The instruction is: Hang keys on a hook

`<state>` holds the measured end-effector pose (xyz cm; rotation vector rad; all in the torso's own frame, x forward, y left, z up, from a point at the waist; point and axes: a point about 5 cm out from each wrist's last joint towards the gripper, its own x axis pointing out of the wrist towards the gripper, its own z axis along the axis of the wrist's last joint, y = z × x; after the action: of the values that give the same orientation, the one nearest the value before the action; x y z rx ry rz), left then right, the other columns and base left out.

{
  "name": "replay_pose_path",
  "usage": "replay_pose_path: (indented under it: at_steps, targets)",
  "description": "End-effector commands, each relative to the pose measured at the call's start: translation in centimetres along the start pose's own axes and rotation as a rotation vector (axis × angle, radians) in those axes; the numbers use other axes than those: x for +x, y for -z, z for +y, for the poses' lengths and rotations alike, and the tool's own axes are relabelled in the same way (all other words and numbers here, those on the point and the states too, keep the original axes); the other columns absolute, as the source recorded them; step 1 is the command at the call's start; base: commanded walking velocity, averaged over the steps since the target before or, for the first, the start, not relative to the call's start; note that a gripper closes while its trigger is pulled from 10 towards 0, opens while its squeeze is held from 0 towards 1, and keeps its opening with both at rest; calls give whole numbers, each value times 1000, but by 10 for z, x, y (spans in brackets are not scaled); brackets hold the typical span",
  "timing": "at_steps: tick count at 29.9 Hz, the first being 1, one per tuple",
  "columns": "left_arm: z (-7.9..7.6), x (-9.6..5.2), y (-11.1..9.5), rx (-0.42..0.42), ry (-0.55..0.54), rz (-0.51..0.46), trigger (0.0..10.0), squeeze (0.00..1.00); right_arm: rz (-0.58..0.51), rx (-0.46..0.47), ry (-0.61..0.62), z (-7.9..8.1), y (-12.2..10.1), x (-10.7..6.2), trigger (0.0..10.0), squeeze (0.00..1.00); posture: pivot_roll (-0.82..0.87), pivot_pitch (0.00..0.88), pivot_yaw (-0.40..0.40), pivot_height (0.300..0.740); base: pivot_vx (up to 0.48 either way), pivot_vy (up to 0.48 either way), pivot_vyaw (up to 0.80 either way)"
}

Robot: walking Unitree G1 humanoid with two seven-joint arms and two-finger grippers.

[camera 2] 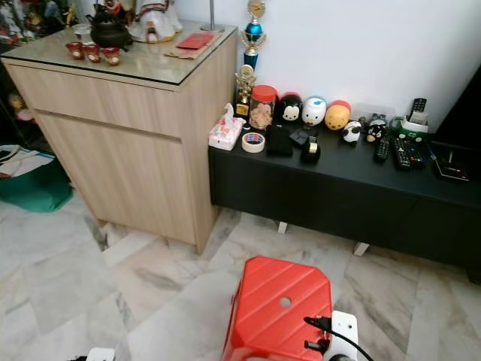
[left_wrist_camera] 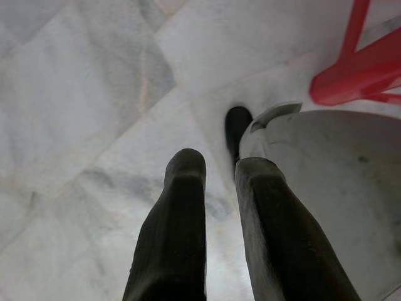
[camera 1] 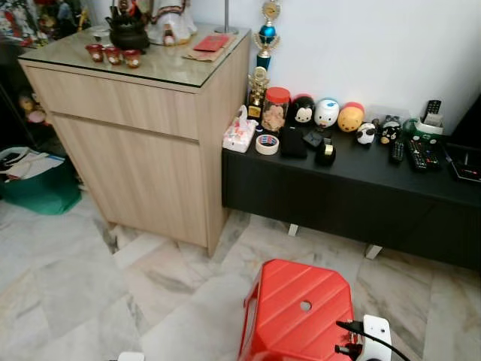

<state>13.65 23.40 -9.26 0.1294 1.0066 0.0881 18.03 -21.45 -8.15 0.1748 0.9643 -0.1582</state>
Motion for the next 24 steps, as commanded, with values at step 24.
replay_pose_path:
  at_steps: [24]
  targets:
    - [3,-1,3,24,6,15,10000,0,-17,29,33,-2,3,-1,10000,0,83,0,-54,730,-309,0,0]
